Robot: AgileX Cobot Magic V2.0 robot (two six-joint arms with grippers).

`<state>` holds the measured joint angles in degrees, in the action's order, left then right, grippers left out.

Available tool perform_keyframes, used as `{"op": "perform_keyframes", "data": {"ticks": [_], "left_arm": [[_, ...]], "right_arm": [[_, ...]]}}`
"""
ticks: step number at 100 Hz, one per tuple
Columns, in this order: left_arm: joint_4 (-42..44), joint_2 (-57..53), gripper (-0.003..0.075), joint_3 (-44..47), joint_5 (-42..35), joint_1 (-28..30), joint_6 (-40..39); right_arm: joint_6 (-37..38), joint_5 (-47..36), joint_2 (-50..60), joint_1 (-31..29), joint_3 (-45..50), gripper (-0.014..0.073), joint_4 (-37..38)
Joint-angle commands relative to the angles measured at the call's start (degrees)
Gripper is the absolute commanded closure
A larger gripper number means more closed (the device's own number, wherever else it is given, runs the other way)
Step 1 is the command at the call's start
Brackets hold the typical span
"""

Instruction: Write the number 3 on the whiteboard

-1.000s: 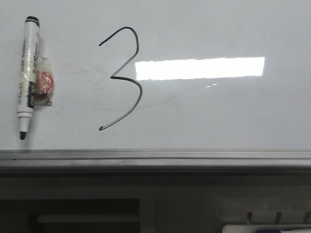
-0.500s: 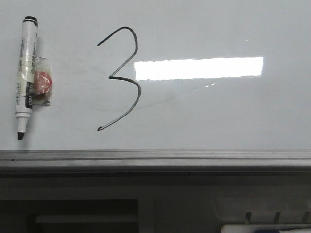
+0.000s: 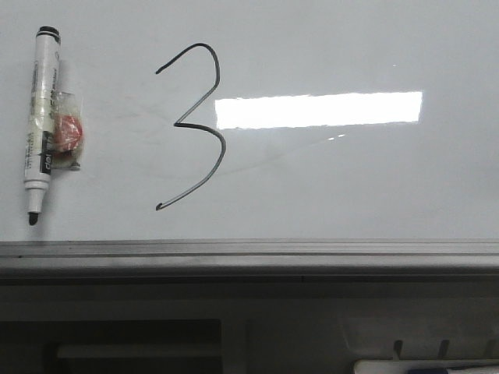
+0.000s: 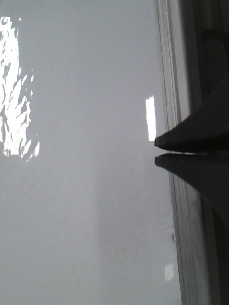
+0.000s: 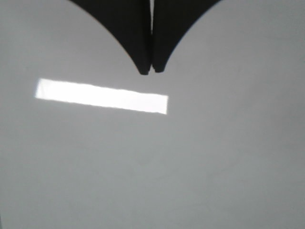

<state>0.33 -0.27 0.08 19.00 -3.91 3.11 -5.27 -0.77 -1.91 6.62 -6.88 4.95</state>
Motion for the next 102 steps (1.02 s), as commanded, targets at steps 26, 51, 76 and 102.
{"op": "perform_keyframes", "data": {"ticks": [26, 51, 76, 102], "left_arm": [[-0.33, -1.38, 0.0741, 0.59, -3.20, 0.23, -0.64], [-0.33, -1.38, 0.0741, 0.59, -3.30, 0.23, -0.64], [-0.33, -1.38, 0.0741, 0.59, -3.30, 0.23, -0.64], [-0.33, -1.38, 0.0741, 0.59, -3.30, 0.23, -0.64]], "right_arm": [[1.55, 5.65, 1.85, -5.84, 9.07, 0.0656, 0.72], [1.55, 19.83, 3.46, -5.94, 9.06, 0.0656, 0.72], [1.55, 19.25, 3.46, -5.94, 9.06, 0.0656, 0.72], [1.55, 19.25, 3.46, -5.94, 9.06, 0.0656, 0.72]]}}
